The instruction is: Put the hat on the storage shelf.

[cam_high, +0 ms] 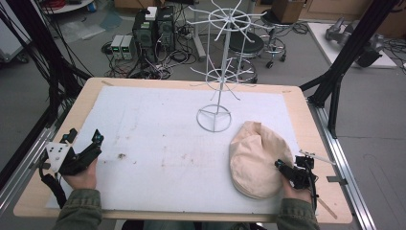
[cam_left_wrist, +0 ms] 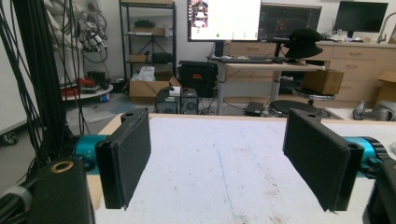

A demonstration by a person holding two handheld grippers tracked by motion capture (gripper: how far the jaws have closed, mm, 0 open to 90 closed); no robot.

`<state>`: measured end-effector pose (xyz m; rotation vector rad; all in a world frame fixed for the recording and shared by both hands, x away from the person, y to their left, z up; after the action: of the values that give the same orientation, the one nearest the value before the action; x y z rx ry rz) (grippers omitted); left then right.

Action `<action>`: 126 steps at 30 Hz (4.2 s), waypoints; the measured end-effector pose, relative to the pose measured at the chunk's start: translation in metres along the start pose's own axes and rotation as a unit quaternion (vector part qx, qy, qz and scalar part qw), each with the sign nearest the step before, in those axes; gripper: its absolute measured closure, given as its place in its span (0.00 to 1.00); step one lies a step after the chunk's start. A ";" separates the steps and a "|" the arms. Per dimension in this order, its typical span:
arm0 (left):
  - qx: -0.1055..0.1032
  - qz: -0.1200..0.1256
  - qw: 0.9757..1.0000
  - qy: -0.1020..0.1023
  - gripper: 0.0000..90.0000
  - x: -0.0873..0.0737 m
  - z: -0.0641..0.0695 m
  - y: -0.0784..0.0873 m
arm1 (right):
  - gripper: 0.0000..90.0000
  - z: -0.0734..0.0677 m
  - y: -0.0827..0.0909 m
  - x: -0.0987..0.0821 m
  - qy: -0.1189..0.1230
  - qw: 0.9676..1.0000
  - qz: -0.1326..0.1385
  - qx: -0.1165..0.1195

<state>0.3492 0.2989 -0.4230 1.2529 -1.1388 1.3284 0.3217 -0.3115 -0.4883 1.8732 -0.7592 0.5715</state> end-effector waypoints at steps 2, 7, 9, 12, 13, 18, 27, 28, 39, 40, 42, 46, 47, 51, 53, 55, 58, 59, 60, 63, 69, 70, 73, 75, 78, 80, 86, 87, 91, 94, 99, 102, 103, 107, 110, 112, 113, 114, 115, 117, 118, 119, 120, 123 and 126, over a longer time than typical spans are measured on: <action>0.000 0.000 1.000 -0.001 0.26 0.000 0.000 0.000 | 0.84 0.000 0.000 0.000 -0.002 1.000 -0.002 0.001; -0.001 0.000 1.000 -0.001 0.26 0.000 0.000 0.000 | 0.88 0.001 0.000 0.001 -0.003 1.000 -0.004 0.006; -0.001 0.001 1.000 0.000 0.26 0.000 0.000 0.000 | 0.89 0.000 0.001 0.001 0.000 1.000 -0.003 0.007; -0.001 0.000 1.000 0.000 0.26 0.000 0.000 0.000 | 0.91 -0.001 0.002 0.002 0.009 1.000 0.000 0.007; -0.001 0.000 1.000 0.000 0.26 0.000 0.000 0.000 | 0.91 -0.001 0.002 0.002 0.010 1.000 0.001 0.010; -0.001 0.000 1.000 0.000 0.26 0.000 0.000 0.000 | 0.92 -0.003 0.004 0.003 0.012 1.000 0.002 0.014; -0.002 0.000 1.000 0.001 0.26 0.000 0.001 0.000 | 0.92 -0.010 0.008 0.007 0.042 0.999 0.025 0.008; -0.002 0.000 1.000 0.001 0.26 0.000 0.001 0.000 | 0.92 -0.011 0.008 0.008 0.041 0.999 0.027 0.009; -0.004 0.000 1.000 0.002 0.26 0.000 0.001 0.000 | 0.92 -0.018 0.015 0.012 0.067 0.996 0.052 0.010; -0.003 0.000 1.000 0.002 0.26 0.000 0.001 0.000 | 0.92 -0.018 0.015 0.013 0.069 0.996 0.053 0.010; -0.003 0.000 1.000 0.002 0.26 0.000 0.001 0.000 | 0.92 -0.020 0.016 0.013 0.074 0.996 0.058 0.010; -0.003 0.001 1.000 0.002 0.26 0.000 0.001 0.000 | 0.92 -0.023 0.019 0.016 0.085 0.994 0.070 0.012; -0.004 0.000 1.000 0.002 0.26 0.000 0.001 0.000 | 0.92 -0.024 0.020 0.016 0.088 0.993 0.074 0.013; -0.004 0.000 1.000 0.002 0.26 0.000 0.001 0.000 | 0.92 -0.030 0.024 0.019 0.099 0.991 0.092 0.018; -0.004 0.000 1.000 0.002 0.26 0.000 0.001 0.000 | 0.92 -0.033 0.027 0.020 0.105 0.989 0.098 0.016; -0.004 0.001 1.000 0.002 0.26 0.000 0.001 0.000 | 0.92 -0.035 0.028 0.021 0.109 0.988 0.105 0.016; -0.004 0.000 1.000 0.002 0.26 0.000 0.001 -0.001 | 0.92 -0.037 0.030 0.023 0.117 0.986 0.115 0.017; -0.004 0.000 1.000 0.002 0.26 0.000 0.001 -0.001 | 0.92 -0.038 0.030 0.024 0.122 0.985 0.119 0.017; -0.004 0.000 1.000 0.002 0.26 0.000 0.002 -0.001 | 0.92 -0.038 0.031 0.024 0.122 0.985 0.121 0.017; -0.005 0.000 1.000 0.001 0.26 -0.001 0.002 -0.001 | 0.92 -0.041 0.033 0.026 0.127 0.983 0.133 0.019; -0.006 -0.001 1.000 0.000 0.26 -0.001 0.002 -0.001 | 0.92 -0.045 0.038 0.031 0.144 0.977 0.153 0.022; -0.006 -0.001 1.000 0.000 0.26 -0.001 0.002 -0.001 | 0.92 -0.045 0.038 0.031 0.146 0.977 0.156 0.023; -0.006 -0.001 1.000 0.000 0.26 -0.001 0.002 -0.001 | 0.92 -0.049 0.042 0.033 0.156 0.973 0.170 0.021; -0.006 -0.002 1.000 -0.001 0.26 -0.001 0.003 -0.001 | 0.92 -0.051 0.044 0.035 0.164 0.970 0.179 0.021; -0.007 -0.001 1.000 0.000 0.26 -0.001 0.003 -0.001 | 0.92 -0.054 0.047 0.036 0.175 0.966 0.191 0.019; -0.006 -0.001 1.000 0.000 0.26 -0.001 0.003 -0.001 | 0.92 -0.056 0.048 0.036 0.179 0.964 0.195 0.020; -0.006 -0.001 1.000 -0.001 0.26 -0.001 0.003 -0.001 | 0.92 -0.060 0.053 0.039 0.190 0.958 0.212 0.016; -0.006 -0.001 1.000 -0.001 0.26 -0.001 0.003 -0.001 | 0.92 -0.061 0.053 0.040 0.194 0.957 0.216 0.015; -0.006 0.000 1.000 -0.001 0.26 -0.001 0.003 -0.001 | 0.92 -0.065 0.055 0.042 0.206 0.952 0.227 0.011; -0.006 0.000 1.000 0.000 0.26 -0.001 0.003 -0.001 | 0.92 -0.067 0.057 0.044 0.211 0.948 0.237 0.009; -0.006 -0.001 1.000 0.000 0.26 -0.001 0.003 -0.001 | 0.92 -0.072 0.064 0.048 0.220 0.940 0.260 0.003; -0.007 0.000 1.000 0.000 0.26 -0.001 0.003 -0.001 | 0.92 -0.074 0.067 0.050 0.226 0.937 0.267 0.000; -0.007 0.000 1.000 -0.001 0.26 -0.001 0.003 -0.001 | 0.93 -0.075 0.067 0.051 0.229 0.935 0.270 0.001; -0.006 0.000 1.000 0.000 0.26 -0.001 0.003 -0.001 | 0.93 -0.078 0.070 0.051 0.236 0.931 0.279 0.000; -0.007 -0.001 1.000 0.000 0.26 -0.001 0.003 -0.001 | 0.93 -0.081 0.073 0.052 0.242 0.927 0.286 -0.001; -0.007 0.000 1.000 0.000 0.26 -0.001 0.003 -0.001 | 0.93 -0.083 0.075 0.053 0.248 0.924 0.293 -0.001; -0.007 -0.001 1.000 0.001 0.26 -0.001 0.003 -0.001 | 0.93 -0.084 0.077 0.053 0.248 0.923 0.295 -0.001; -0.007 -0.001 1.000 0.001 0.26 -0.001 0.003 -0.001 | 0.93 -0.084 0.078 0.054 0.249 0.922 0.297 0.000; -0.007 -0.001 1.000 0.001 0.26 -0.001 0.002 -0.001 | 0.93 -0.085 0.080 0.054 0.250 0.920 0.301 0.001; -0.007 -0.001 1.000 0.001 0.26 -0.001 0.002 -0.001 | 0.93 -0.087 0.082 0.055 0.253 0.918 0.306 0.002; -0.008 -0.001 1.000 0.001 0.26 -0.001 0.003 -0.001 | 0.93 -0.087 0.082 0.055 0.254 0.917 0.308 0.002; -0.008 -0.001 1.000 0.002 0.26 -0.001 0.003 -0.001 | 0.93 -0.088 0.083 0.055 0.256 0.916 0.308 0.001; -0.008 -0.002 1.000 0.002 0.26 -0.001 0.003 -0.001 | 0.93 -0.088 0.083 0.055 0.257 0.916 0.309 0.001; -0.008 -0.001 1.000 0.002 0.26 -0.001 0.003 -0.001 | 0.93 -0.090 0.084 0.055 0.257 0.915 0.311 0.004; -0.008 -0.001 1.000 0.002 0.26 -0.001 0.003 -0.001 | 0.93 -0.092 0.087 0.056 0.259 0.913 0.315 0.005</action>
<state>0.3508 0.2964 -0.4240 1.2392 -1.1432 1.3160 0.2931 -0.2683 -0.3604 1.3516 -0.9861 1.4162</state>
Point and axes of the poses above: each handheld gripper's, and its own axes: y roughly backward along the jaws, x roughly out of its top, z roughly to its right, the point moved 8 cm from there along -y, roughly forward along the jaws, and after that the axes turned 9 degrees about x, right-handed, at the moved point
